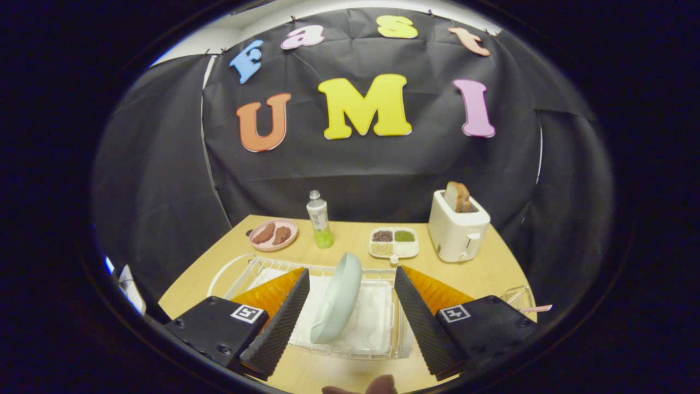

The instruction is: Take the plate from the dish rack, then take the spoon from the basket and place it into the plate.

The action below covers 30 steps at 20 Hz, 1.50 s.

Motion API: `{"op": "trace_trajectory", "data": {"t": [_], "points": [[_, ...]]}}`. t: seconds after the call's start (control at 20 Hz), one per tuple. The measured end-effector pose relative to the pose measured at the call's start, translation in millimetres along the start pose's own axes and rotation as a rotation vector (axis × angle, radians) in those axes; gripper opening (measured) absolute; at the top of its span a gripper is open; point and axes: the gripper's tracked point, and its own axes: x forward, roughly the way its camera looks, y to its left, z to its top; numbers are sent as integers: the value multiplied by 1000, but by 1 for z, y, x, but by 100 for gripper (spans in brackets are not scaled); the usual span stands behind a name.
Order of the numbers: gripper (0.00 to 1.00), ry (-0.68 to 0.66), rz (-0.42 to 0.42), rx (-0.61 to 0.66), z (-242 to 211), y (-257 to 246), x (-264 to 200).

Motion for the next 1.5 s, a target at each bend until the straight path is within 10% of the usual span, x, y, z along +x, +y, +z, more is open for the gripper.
{"op": "trace_trajectory", "data": {"t": [0.4,0.7,0.95,1.5], "points": [[99,291,54,122,-43,19,67],[80,415,25,180,-65,28,92],[46,475,-66,172,-71,20,95],[37,479,-335,122,-40,4,74]]}}
